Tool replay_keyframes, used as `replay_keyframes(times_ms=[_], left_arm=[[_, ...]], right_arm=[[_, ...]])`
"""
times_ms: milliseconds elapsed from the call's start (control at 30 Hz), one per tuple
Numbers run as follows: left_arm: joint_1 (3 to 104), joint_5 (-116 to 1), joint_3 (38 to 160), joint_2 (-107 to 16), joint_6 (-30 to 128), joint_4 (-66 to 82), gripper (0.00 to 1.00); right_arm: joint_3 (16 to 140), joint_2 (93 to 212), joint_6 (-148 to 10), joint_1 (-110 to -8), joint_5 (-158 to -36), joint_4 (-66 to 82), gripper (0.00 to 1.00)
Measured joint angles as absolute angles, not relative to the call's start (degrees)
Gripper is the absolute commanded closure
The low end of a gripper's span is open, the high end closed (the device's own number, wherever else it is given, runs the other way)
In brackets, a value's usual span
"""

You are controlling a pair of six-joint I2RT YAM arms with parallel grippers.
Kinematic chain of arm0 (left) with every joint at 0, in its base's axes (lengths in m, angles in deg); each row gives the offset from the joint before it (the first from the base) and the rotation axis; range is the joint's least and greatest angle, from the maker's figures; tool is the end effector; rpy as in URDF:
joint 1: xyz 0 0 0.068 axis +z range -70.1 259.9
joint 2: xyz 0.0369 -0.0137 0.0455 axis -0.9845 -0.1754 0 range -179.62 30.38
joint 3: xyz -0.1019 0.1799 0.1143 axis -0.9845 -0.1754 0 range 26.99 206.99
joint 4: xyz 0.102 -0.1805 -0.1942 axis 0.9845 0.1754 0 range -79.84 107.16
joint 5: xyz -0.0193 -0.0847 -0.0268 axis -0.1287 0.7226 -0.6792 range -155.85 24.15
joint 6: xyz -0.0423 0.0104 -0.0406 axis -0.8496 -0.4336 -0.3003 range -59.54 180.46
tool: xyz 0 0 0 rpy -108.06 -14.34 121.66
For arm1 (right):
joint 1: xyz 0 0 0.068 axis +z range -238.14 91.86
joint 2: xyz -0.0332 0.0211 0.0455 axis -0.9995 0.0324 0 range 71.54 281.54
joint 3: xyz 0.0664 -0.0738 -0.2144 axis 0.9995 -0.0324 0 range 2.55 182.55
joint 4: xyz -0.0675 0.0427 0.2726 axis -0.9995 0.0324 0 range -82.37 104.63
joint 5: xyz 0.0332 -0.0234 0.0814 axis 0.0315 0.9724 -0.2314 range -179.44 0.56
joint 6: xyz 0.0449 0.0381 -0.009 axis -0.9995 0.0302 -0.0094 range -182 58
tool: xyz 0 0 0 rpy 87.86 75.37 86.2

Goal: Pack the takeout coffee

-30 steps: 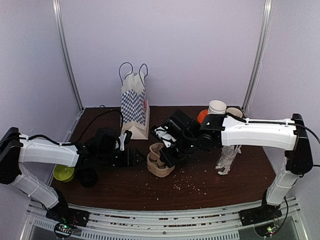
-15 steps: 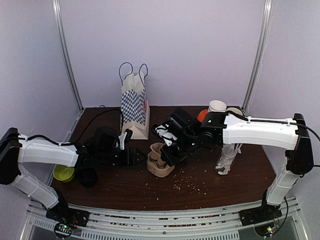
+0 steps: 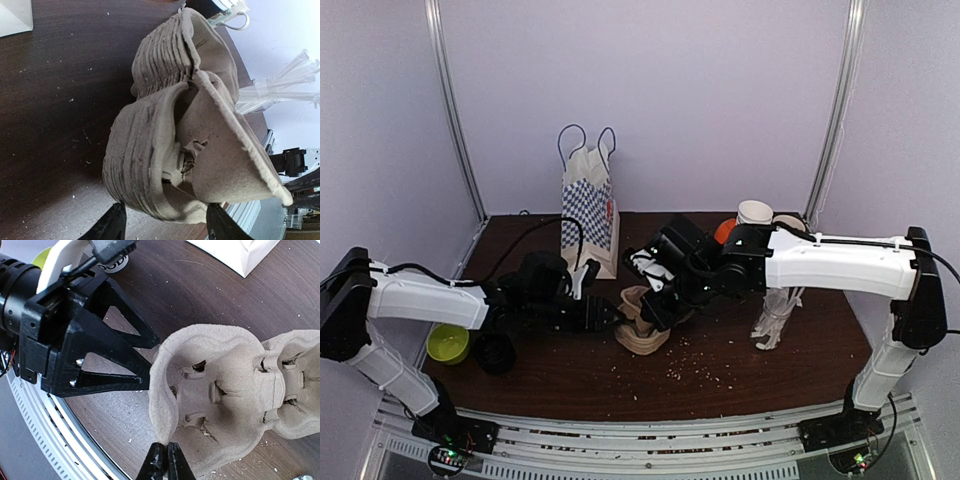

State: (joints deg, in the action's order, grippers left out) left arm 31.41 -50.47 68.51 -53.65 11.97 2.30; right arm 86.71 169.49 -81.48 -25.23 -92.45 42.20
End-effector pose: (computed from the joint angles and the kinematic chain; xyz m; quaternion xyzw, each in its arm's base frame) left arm 0.2106 -0.2553 0.1347 0.0622 0.8777 -0.4231 0.2163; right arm 0.1824 0.3616 0.2436 -0.3544 0.8646 0.2525 0.2513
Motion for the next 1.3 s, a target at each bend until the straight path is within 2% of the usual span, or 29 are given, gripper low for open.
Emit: replay_keyframes(times_ms=[167, 400, 533, 667, 900, 1000, 1133, 1300], left_arm=[[31.37, -50.17, 68.71, -55.13, 12.38, 2.41, 0.48], [31.37, -50.08, 68.71, -55.90, 12.58, 2.43, 0.50], [31.37, -49.97, 68.71, -55.94, 12.58, 2.41, 0.50], [31.37, -49.97, 68.71, -56.01, 12.64, 2.43, 0.50], [31.37, -49.56, 69.04, -56.90, 13.04, 2.30, 0.51], [31.37, -49.29, 69.45, -57.34, 13.19, 2.23, 0.51], [31.37, -49.10, 69.56, -57.47, 13.45, 2.19, 0.51], [31.37, -49.10, 69.56, -57.51, 13.52, 2.17, 0.52]], right_arm=[[86.69, 169.14, -81.77, -25.25, -93.37, 41.81, 0.74], [86.73, 166.38, -81.27, -27.78, -93.26, 41.85, 0.70], [86.82, 166.10, -79.65, -32.99, -92.95, 42.11, 0.61], [87.17, 168.05, -77.29, -36.51, -93.30, 42.61, 0.51], [90.88, 175.56, -73.94, -36.77, -93.98, 43.55, 0.45], [92.28, 178.36, -72.78, -36.79, -93.32, 43.90, 0.45], [93.90, 180.79, -71.32, -36.99, -91.97, 44.69, 0.50], [94.31, 181.60, -70.34, -37.23, -91.60, 44.98, 0.73]])
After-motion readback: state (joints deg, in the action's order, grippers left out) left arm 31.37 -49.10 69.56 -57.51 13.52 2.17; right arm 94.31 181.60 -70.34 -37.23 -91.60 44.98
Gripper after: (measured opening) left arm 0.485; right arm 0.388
